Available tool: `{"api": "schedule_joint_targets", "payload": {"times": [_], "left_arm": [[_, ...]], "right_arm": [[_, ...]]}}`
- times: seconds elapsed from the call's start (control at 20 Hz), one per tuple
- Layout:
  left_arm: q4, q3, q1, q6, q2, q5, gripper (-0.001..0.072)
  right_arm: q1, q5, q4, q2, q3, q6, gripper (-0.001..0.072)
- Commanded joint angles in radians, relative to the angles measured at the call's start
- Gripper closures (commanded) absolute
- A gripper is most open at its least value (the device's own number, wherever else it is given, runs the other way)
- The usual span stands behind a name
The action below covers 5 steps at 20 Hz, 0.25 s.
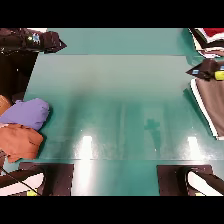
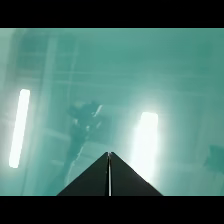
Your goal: Fold the shirts.
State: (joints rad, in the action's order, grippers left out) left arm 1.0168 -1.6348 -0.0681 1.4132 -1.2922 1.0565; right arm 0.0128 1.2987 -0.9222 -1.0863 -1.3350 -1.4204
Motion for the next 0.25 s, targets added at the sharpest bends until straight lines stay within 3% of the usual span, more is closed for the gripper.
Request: {"api": "schedule_joint_targets", "payload": {"times": [0.0, 0.2], "left_arm": [[0.000, -0.001, 0.000, 0.000, 0.000, -0.031, 0.0681], [0.000, -0.001, 0.000, 0.000, 0.000, -0.031, 0.0681]], "right_arm": [[-0.080, -0.031, 0.005, 0.001, 0.000, 0.001, 0.0698], [-0.072, 0.003, 0.005, 0.001, 0.000, 0.001, 0.0697]]}}
